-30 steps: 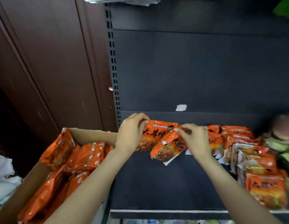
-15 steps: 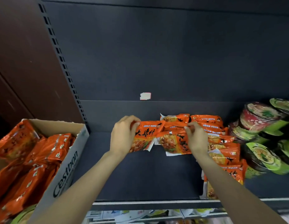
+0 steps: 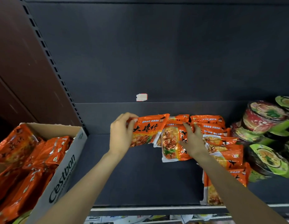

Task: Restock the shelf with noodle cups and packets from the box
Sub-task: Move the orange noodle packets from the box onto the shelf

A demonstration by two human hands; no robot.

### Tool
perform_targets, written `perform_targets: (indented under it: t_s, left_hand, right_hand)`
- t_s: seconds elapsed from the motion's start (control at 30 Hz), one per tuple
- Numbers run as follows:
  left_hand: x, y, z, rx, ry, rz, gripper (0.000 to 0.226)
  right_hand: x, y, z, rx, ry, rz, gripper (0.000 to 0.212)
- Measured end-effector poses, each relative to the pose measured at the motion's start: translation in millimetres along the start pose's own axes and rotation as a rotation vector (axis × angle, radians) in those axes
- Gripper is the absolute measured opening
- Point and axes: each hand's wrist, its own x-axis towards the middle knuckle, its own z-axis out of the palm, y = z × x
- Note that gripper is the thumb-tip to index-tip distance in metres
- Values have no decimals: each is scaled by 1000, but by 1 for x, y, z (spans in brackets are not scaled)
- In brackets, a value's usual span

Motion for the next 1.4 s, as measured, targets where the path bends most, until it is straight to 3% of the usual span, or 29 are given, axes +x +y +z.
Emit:
perform_targets:
  t_s: [0.13,0.27,0.4,0.63,0.73,0.97,1.1,1.4]
  left_hand:
    - [0,0,-1,-110,-59,-39,16]
    - [-4,4,5,-246,-168,-82,21]
    - [-14,10,25,-340,-269,-126,20]
    - [-36,-12,78,-216,-504,-266,10]
    - [-40,-11,95,-129,-526,-259,10]
    - [-36,-3,106,38,-578,-194,21]
    - [-35,0,98,185,-550,-100,33]
    - [-32,-13,15,319,-237,36,26]
  right_hand:
    - [-11,-17,-13,101,137,-194,75]
    - [-22,-32,-32,266,24,-286,84]
    - [-27,-19,-38,209,19,-256,62]
    - [-36,20,-30,-47,-23,-80,50]
    - [-35,28,-22,-147,3,-28,46]
    - [-30,35,-18,-287,108,-85,55]
    - [-34,19,-23,-240,117,-185,50]
    - [-54,-75,15,130,42,-345,33]
